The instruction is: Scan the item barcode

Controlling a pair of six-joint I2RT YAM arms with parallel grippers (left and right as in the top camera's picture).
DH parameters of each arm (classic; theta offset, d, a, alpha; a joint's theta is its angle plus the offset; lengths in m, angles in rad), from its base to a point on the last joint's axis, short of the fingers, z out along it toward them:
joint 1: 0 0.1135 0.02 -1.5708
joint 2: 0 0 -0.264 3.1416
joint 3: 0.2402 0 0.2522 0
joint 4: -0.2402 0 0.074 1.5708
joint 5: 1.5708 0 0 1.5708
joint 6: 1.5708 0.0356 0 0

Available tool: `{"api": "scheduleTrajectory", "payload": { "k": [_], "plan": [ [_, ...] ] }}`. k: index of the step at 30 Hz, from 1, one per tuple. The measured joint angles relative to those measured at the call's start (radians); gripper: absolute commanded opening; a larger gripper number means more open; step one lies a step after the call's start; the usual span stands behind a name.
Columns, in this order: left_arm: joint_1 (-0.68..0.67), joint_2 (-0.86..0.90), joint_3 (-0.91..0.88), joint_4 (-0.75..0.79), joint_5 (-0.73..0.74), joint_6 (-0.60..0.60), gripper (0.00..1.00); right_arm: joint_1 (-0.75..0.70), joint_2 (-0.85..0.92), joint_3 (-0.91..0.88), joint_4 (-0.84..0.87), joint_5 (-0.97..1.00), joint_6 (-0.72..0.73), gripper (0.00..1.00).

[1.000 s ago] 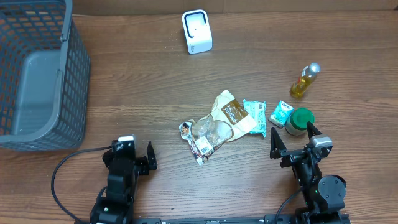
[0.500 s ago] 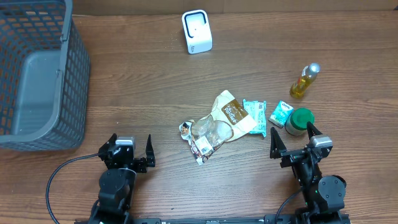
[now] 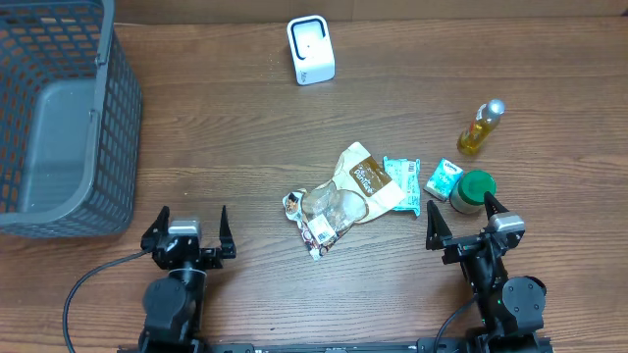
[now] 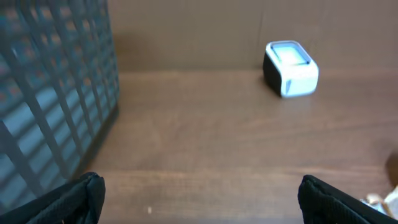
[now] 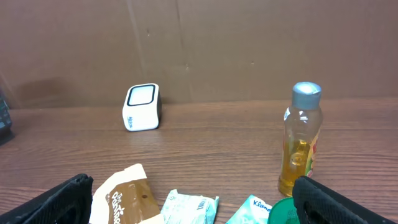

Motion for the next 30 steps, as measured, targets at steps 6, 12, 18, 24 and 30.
{"api": "scheduleTrajectory", "payload": {
  "k": [6,12,18,24,30],
  "plan": [
    [0.0,-0.042,0.0,-0.001,0.0,0.026,1.0,0.0,0.0,0.0,0.0,0.0,0.0,1.0],
    [0.0,-0.042,0.0,0.0,0.0,0.029,1.0,0.0,0.0,0.0,0.0,0.0,0.0,1.0],
    [0.0,-0.042,0.0,0.001,0.0,0.029,1.0,0.0,0.0,0.0,0.0,0.0,0.0,1.0],
    [0.0,-0.042,0.0,0.001,0.0,0.029,1.0,0.0,0.0,0.0,0.0,0.0,0.0,1.0],
    [0.0,-0.042,0.0,0.001,0.0,0.029,1.0,0.0,0.0,0.0,0.0,0.0,0.0,1.0]
  ]
}}
